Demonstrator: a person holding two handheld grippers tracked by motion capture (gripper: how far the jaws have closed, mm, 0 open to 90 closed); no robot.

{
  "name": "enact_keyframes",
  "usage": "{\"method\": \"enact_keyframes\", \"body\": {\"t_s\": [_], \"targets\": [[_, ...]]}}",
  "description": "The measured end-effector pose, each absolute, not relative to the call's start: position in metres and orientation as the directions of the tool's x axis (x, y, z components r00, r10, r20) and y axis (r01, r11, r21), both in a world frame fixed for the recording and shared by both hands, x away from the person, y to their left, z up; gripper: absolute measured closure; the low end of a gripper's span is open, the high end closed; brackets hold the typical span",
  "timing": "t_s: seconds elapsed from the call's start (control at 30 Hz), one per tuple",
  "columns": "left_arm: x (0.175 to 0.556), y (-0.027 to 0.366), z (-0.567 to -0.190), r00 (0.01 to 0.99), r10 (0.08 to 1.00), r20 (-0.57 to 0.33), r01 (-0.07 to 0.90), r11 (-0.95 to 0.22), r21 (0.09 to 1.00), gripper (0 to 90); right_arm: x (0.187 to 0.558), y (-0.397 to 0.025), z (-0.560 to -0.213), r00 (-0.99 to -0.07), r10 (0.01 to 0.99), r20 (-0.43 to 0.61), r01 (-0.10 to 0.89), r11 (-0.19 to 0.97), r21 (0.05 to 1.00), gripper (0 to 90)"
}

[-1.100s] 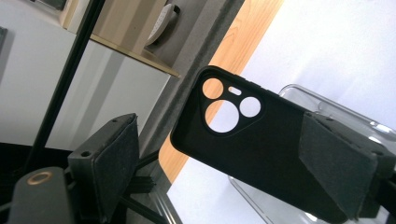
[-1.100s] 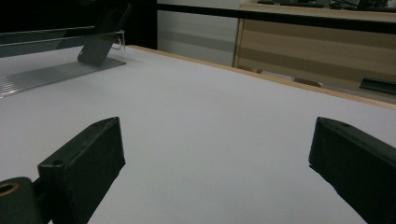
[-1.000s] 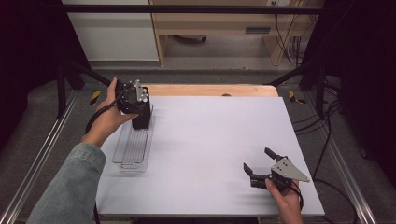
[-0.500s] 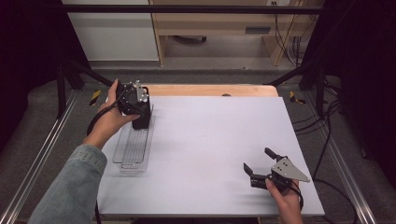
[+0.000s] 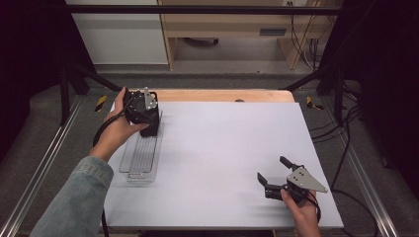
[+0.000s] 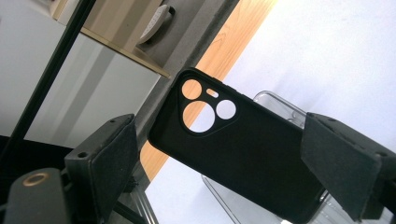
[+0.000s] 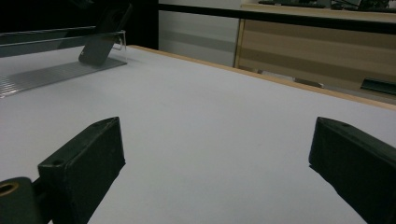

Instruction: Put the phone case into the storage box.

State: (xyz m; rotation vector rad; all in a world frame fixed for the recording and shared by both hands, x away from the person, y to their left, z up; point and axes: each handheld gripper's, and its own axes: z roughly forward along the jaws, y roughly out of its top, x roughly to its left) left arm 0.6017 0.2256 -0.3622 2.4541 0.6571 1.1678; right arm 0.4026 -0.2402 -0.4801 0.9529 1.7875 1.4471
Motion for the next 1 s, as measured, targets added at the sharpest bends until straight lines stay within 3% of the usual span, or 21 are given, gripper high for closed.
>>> {"method": "enact_keyframes", "body": {"t_s": [0.5,1.0], "targets": [[0.577,0.220,-0.366,0.554,0.523,0.647,0.256,-0.847,0.465,10.2,0.403,-0.238,-0.479,-0.542,0.840,-0.036,0.136,0.130,0.982,3.8],[0.562,0.224,-0.365,0.543,0.584,0.604,0.284,-0.804,0.522,7.1,0.404,-0.240,-0.480,-0.546,0.838,-0.027,0.136,0.120,0.983,3.8]]}}
